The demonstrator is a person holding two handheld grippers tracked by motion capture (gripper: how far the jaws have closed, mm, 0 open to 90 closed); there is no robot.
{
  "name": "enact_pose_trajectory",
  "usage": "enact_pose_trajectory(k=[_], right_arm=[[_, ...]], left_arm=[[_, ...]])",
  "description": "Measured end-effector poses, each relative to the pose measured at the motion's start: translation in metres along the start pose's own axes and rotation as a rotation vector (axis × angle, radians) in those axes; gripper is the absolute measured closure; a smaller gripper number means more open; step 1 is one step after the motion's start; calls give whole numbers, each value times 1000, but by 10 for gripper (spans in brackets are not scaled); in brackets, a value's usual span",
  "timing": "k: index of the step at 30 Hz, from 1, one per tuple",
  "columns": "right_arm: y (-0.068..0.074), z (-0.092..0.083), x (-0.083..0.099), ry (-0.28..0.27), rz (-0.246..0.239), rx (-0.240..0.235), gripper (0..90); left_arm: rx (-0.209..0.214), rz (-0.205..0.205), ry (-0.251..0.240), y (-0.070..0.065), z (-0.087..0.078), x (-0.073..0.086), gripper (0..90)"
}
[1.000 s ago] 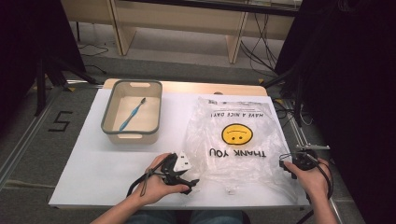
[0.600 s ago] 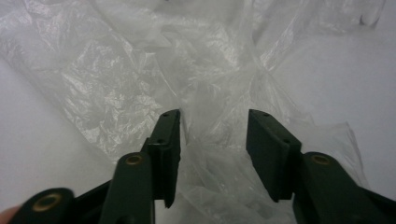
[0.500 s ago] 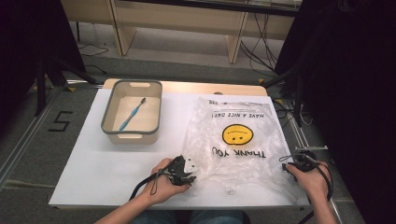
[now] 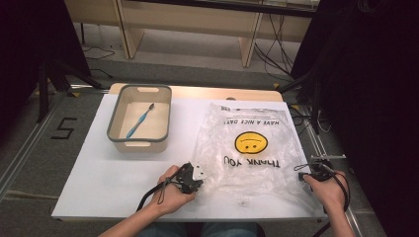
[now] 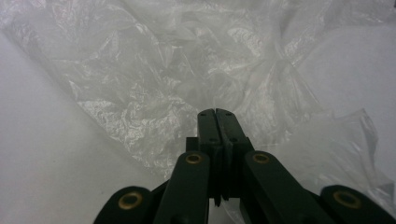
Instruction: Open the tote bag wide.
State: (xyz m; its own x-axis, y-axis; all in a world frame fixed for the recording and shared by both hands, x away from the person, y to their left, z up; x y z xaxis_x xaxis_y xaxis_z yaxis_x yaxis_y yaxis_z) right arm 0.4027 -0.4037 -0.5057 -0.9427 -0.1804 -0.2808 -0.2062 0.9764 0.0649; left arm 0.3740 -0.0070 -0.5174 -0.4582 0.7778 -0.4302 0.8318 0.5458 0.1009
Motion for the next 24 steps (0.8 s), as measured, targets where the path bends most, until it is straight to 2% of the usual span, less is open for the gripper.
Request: enact_pose_trajectory(k=[5,12,14,20,24], right_arm=[[4,0,-1,0,0,-14,900],[11,-2,-2,-11,-12,-36,900],[15,-4,-2,-17,-6,-53,900],[30,-8,3,-26,-39,-92,900],[37,-10,5,-26,-51,-114,900]], left_arm=[[-9,-9,-11,5,-5,2,894],[-55,-35,-18,21,-15,7,895],[-80,-56,-23,29,-17,9,895],[-165,-110,-35,54,-20,10,895],[-222,-130,-31,70,-17,10,895]])
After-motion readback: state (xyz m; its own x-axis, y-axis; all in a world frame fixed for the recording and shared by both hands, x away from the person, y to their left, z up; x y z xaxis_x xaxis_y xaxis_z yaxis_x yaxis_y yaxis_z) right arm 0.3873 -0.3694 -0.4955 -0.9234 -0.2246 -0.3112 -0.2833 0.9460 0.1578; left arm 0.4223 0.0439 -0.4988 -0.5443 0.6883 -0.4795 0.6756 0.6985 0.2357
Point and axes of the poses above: each handheld gripper's, and its own axes: z roughly forward along the jaws, x roughly out of its underside, y roughly to its left, the point moved 5 cm from there along z, roughly forward along the jaws, and after that the axes turned 15 degrees about y, right-handed, at the moved point
